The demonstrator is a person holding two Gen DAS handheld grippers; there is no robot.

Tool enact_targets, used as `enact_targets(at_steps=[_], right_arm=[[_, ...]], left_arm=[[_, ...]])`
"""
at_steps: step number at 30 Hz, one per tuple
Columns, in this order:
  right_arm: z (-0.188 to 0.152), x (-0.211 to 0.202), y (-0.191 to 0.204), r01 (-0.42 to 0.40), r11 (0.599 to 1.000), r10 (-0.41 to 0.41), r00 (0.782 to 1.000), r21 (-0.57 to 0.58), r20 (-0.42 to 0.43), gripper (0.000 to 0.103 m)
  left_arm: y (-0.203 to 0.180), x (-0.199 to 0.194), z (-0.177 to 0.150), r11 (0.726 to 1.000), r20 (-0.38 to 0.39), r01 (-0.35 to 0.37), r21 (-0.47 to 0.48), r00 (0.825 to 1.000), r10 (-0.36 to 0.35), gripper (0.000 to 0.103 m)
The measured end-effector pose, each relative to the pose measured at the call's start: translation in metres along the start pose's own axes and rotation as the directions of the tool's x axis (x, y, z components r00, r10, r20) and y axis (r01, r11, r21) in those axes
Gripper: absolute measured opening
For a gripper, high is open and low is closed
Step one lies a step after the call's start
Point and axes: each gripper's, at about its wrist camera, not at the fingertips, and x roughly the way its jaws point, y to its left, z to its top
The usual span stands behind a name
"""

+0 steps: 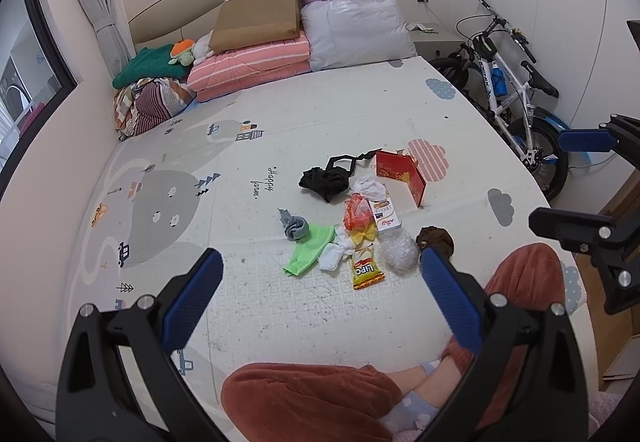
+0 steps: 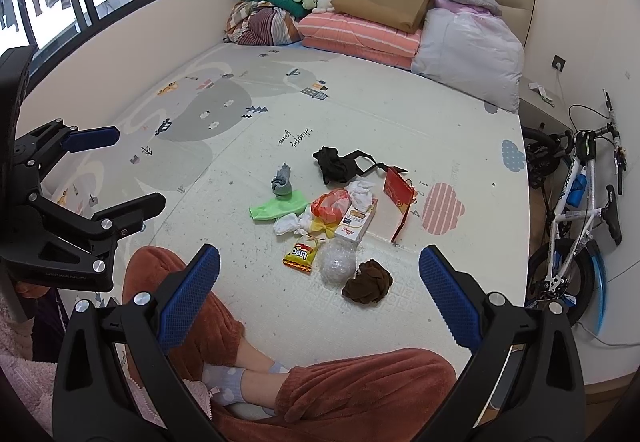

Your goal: Collect trash

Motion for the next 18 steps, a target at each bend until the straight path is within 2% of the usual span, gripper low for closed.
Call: enact_targets(at_steps=[4, 8, 15, 18], right_arm=[[0.001, 0.008, -0.001, -0.006, 1.000, 0.006, 1.000, -0.001, -0.001, 0.096], [-0.004, 0.029, -0.006, -0.021, 1.000, 0.021, 1.000, 0.014, -0.009, 0.096], [-0.024, 0.089, -0.033, -0.032, 0.996, 0.036, 0.998, 0.082, -0.044, 0.096], [-0.035, 0.117, -0.043, -0.005, 0.996, 0.009, 0.999, 0.091, -0.049, 0.096]], left_arm=[[0.000, 0.000, 0.000, 1.000, -0.003, 0.004, -0.001, 1.000, -0.004, 0.099], [-0.003, 0.016, -0.002, 1.000, -0.020, 0.027, -0.003, 0.999, -0.027, 0.099], [-0.006, 0.078, -0.018, 0.998, -0.076, 0.061, -0.028, 0.995, -0.063, 0.099], [-0.008, 0.107, -0.028, 0.997, -0.110, 0.068, -0.038, 0.991, -0.072, 0.099]])
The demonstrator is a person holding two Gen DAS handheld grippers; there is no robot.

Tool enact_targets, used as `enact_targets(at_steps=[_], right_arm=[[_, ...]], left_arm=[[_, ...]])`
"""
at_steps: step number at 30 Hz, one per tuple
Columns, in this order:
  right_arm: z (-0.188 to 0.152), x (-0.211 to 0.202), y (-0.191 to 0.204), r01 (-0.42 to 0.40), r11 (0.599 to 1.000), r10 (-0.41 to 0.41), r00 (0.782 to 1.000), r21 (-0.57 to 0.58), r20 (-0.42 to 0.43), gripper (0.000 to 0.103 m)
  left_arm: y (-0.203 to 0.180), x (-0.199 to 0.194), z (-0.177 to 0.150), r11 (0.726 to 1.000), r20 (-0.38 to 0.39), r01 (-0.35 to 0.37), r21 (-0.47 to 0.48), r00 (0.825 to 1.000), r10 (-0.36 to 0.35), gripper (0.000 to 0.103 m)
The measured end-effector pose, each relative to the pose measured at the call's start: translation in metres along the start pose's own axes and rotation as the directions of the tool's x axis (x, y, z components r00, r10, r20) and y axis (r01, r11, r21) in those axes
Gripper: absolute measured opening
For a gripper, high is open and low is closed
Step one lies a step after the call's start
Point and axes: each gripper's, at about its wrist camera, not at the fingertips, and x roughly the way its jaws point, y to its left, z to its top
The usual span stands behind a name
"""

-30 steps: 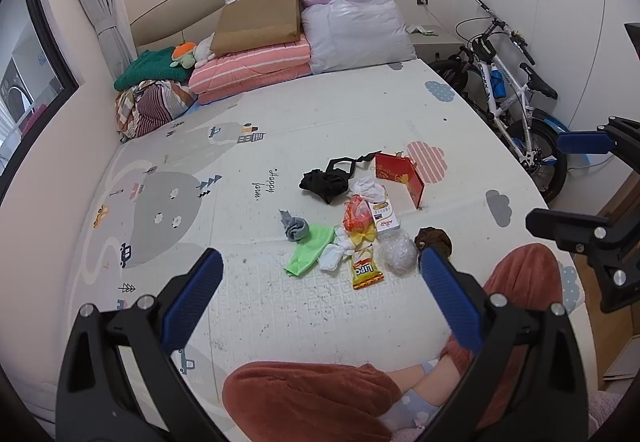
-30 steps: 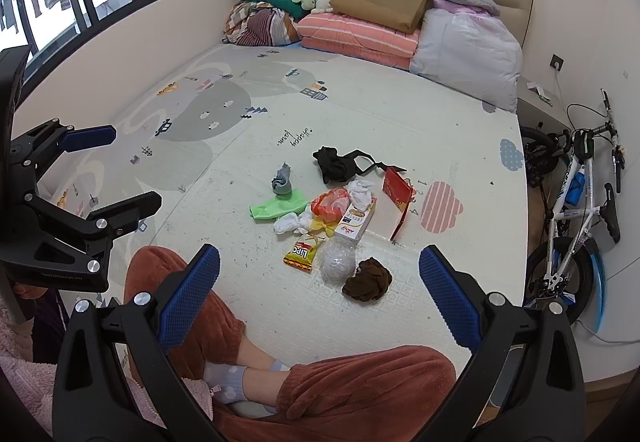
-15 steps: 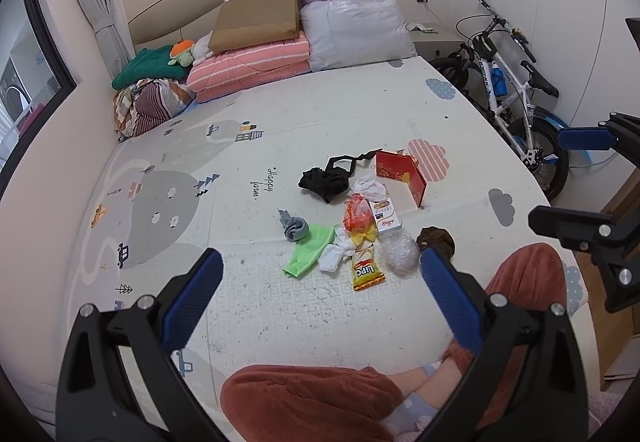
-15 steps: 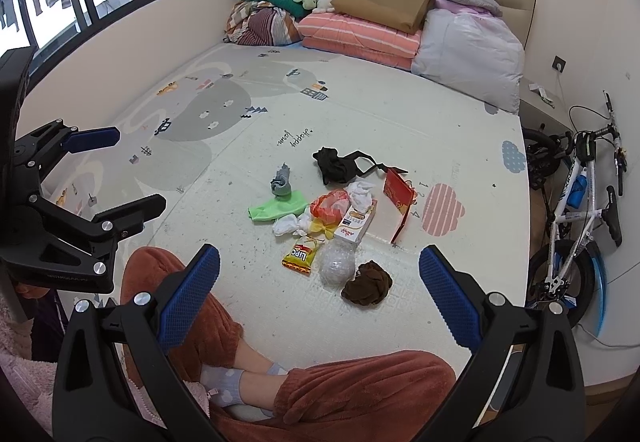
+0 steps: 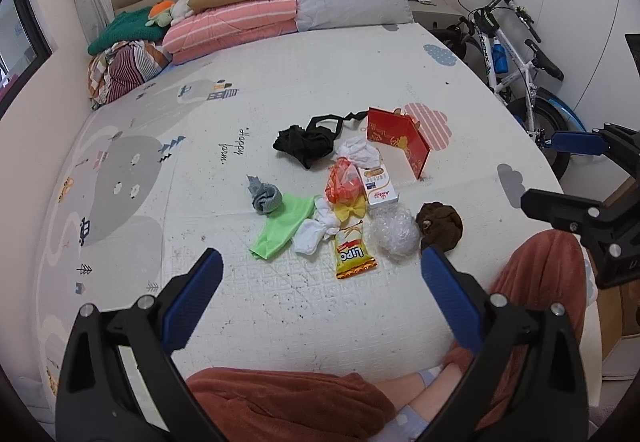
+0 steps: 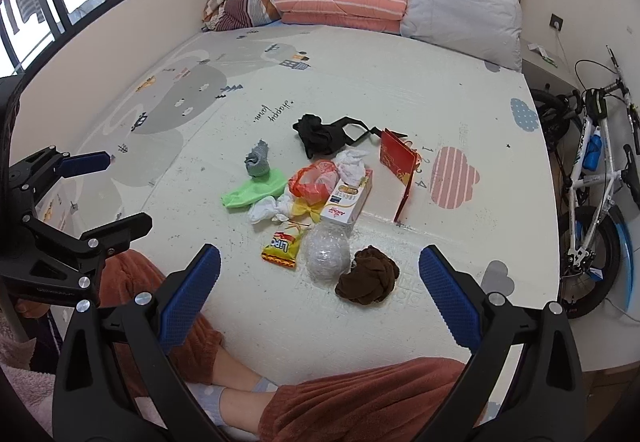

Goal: Collect trash
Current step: 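Grasp the brown cloth with the right tool while the left tool grasps the yellow Lipo bag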

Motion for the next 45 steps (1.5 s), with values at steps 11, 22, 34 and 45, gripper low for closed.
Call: enact_targets(at_steps=[11, 22, 34, 45], right_arm=[[-0.035, 0.105, -0.028, 0.107, 0.994, -0.108, 0.992, -0.016, -0.059, 0.095], [-0.055, 0.181, -0.050, 0.172, 0.985, -0.175, 0.967, -0.030, -0.184, 0.094], [-0.060, 0.224, -0.065, 0.152, 0.988, -0.142, 0.946, 0.014, -0.290, 0.094], [-0.065, 0.231, -0.060, 0.089, 0.996, -0.084, 0.944, -0.001, -0.320, 0.051]], left_arm=[[0.003, 0.117, -0.025, 0.996, -0.168, 0.039, -0.081, 0.984, -0.052, 0.099], [-0.004, 0.209, -0.039, 0.990, -0.306, 0.074, -0.122, 0.946, -0.108, 0.098], [-0.018, 0.269, -0.042, 0.987, -0.381, 0.088, -0.133, 0.915, -0.133, 0.055], [-0.026, 0.267, -0.044, 0.989, -0.354, 0.106, -0.104, 0.925, -0.136, 0.048]])
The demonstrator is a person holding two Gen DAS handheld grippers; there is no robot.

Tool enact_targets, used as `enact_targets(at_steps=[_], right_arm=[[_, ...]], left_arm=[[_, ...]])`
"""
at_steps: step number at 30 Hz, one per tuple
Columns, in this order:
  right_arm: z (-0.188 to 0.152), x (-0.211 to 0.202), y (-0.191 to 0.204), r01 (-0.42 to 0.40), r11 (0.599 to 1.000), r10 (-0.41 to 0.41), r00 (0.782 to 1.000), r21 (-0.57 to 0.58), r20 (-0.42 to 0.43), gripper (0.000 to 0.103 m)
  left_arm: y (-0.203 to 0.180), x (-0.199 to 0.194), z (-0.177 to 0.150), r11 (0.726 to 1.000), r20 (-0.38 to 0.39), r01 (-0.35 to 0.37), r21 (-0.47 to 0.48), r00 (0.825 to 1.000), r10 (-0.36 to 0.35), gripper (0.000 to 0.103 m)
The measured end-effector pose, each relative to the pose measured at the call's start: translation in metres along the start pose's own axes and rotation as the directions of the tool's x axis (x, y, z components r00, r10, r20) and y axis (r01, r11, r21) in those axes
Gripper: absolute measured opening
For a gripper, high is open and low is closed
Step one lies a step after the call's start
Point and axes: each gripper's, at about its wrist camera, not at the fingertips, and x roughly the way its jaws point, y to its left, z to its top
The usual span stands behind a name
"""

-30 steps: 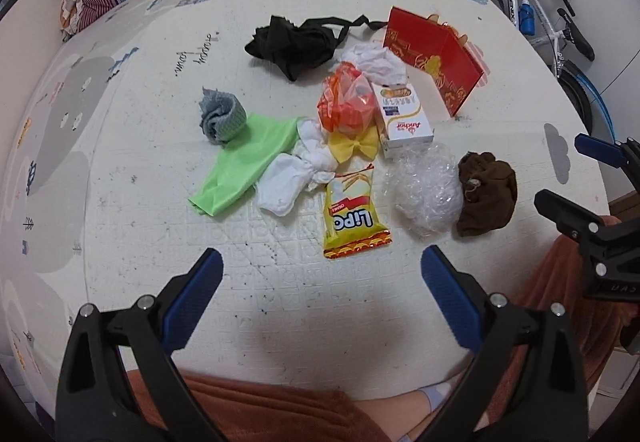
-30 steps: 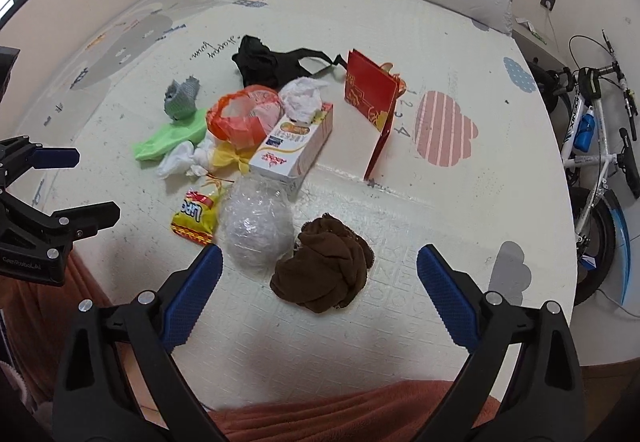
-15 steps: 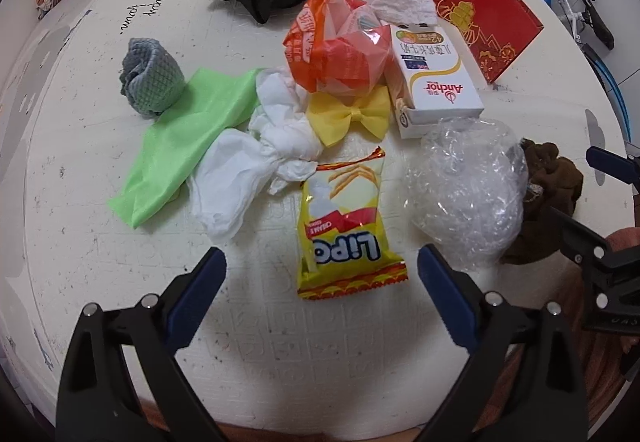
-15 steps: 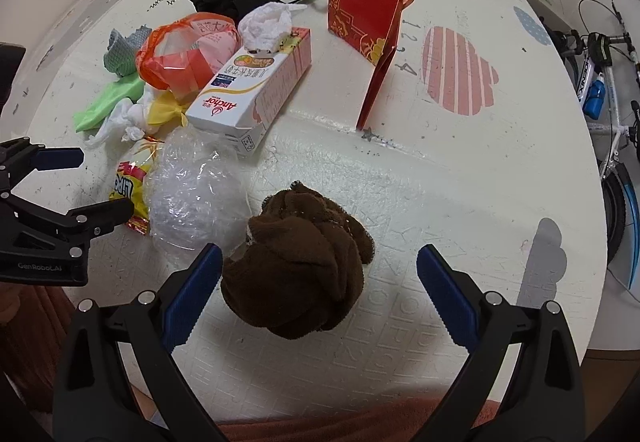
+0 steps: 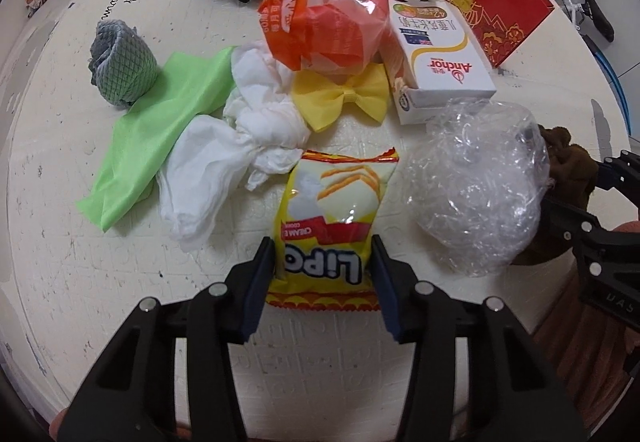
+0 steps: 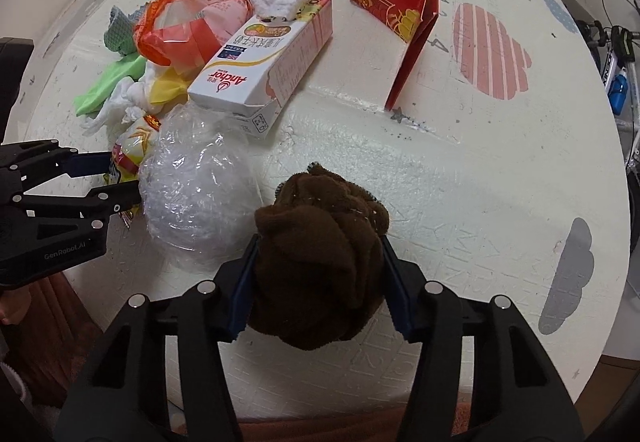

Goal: Collect trash
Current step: 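Grasp the brown cloth with the right tool while the left tool grasps the yellow Lipo bag, then carry the brown cloth and Lipo bag with both tools toward the grey bin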

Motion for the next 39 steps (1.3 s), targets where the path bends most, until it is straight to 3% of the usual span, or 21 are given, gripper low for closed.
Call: enact_targets(at_steps=[10, 15, 20, 27, 39], right_arm=[[-0.010, -0.040, 0.002, -0.007, 1.000, 0.006, 0.995, 0.019, 0.096, 0.049], [-0.023, -0.071, 0.015, -0.020, 1.000, 0.021, 0.988, -0.007, 0.156, 0.049], [-0.029, -0.100, 0.030, -0.022, 0.999, 0.028, 0.978, -0.035, 0.209, 0.049], [-0.044, -0.139, 0.047, -0.004, 0.998, 0.021, 0.962, -0.065, 0.271, 0.049], [-0.074, -0.200, 0.053, 0.014, 0.998, 0.012, 0.918, -0.063, 0.395, 0.049]], left_arm=[[0.001, -0.056, -0.024, 1.000, 0.088, -0.027, -0.003, 0.996, 0.027, 0.047], [-0.007, -0.083, -0.044, 0.998, 0.145, -0.062, -0.015, 0.987, 0.064, 0.047], [-0.018, -0.102, -0.056, 0.998, 0.192, -0.052, -0.045, 0.980, 0.060, 0.047], [-0.021, -0.141, -0.075, 0.997, 0.266, -0.056, -0.059, 0.962, 0.069, 0.048], [-0.039, -0.198, -0.095, 0.997, 0.395, -0.073, -0.035, 0.915, 0.081, 0.048]])
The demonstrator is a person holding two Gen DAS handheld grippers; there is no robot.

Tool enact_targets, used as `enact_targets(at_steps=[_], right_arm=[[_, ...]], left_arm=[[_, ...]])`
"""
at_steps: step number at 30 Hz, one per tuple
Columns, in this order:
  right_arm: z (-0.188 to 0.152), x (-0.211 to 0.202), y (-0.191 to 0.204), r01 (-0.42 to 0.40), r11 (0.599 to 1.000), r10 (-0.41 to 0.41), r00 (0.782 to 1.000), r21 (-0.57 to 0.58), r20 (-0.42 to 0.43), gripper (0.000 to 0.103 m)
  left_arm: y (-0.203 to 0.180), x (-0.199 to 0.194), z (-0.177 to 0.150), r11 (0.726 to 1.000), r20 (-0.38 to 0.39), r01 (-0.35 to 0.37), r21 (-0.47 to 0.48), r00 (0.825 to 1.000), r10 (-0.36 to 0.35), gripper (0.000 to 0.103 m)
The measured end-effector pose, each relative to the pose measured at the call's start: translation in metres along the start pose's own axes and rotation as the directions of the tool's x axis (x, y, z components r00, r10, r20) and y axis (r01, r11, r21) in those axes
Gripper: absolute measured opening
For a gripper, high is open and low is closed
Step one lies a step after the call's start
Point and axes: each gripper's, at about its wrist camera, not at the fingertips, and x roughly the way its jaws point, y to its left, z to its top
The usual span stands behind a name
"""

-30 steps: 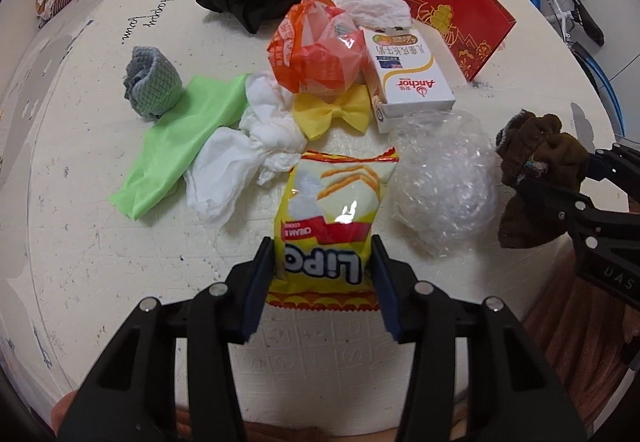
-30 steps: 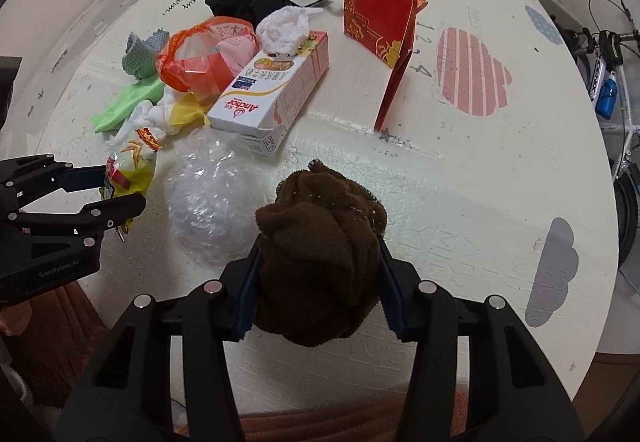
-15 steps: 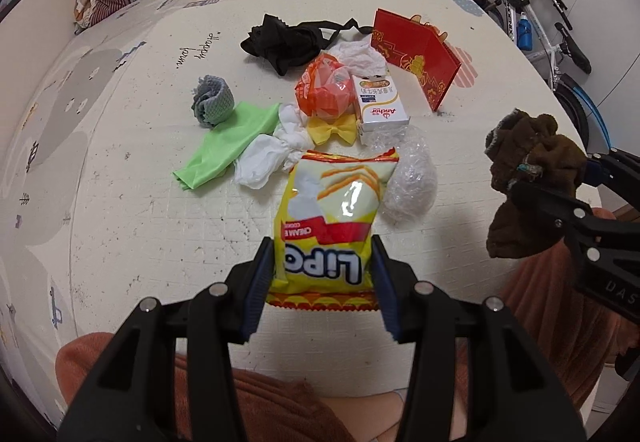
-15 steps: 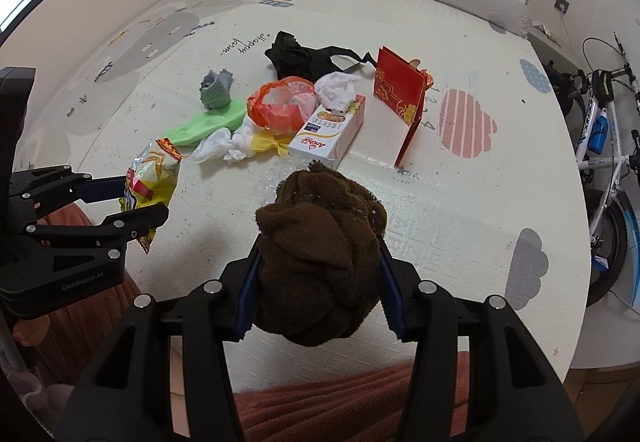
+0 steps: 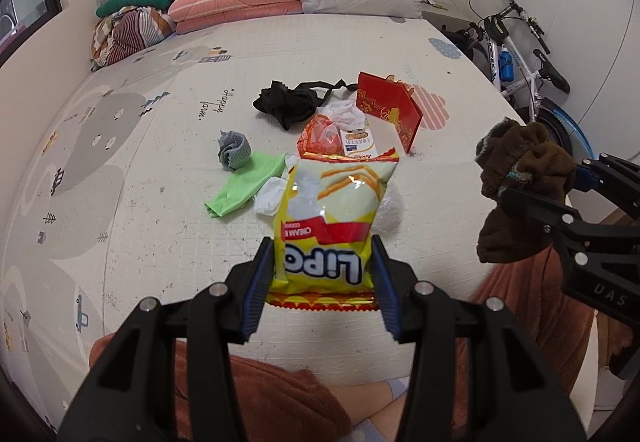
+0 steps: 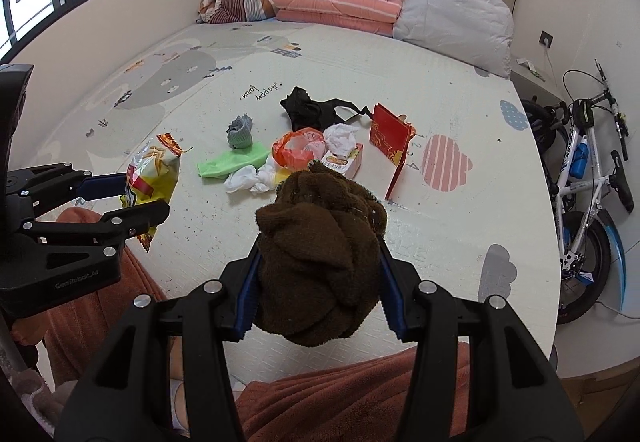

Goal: Collect trash
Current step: 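Carry the brown cloth and Lipo bag with both tools toward the grey bin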

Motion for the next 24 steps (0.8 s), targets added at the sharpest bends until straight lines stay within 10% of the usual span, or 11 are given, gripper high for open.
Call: enact_targets(at_steps=[24], right_arm=[[-0.048, -0.109, -0.099, 0.186, 0.954, -0.229, 0.958, 0.233, 0.173, 0.049]], left_arm=[[-0.111, -0.033, 0.040, 0.962, 0.099, 0.127, 0.240, 0.983, -0.154, 0.048]])
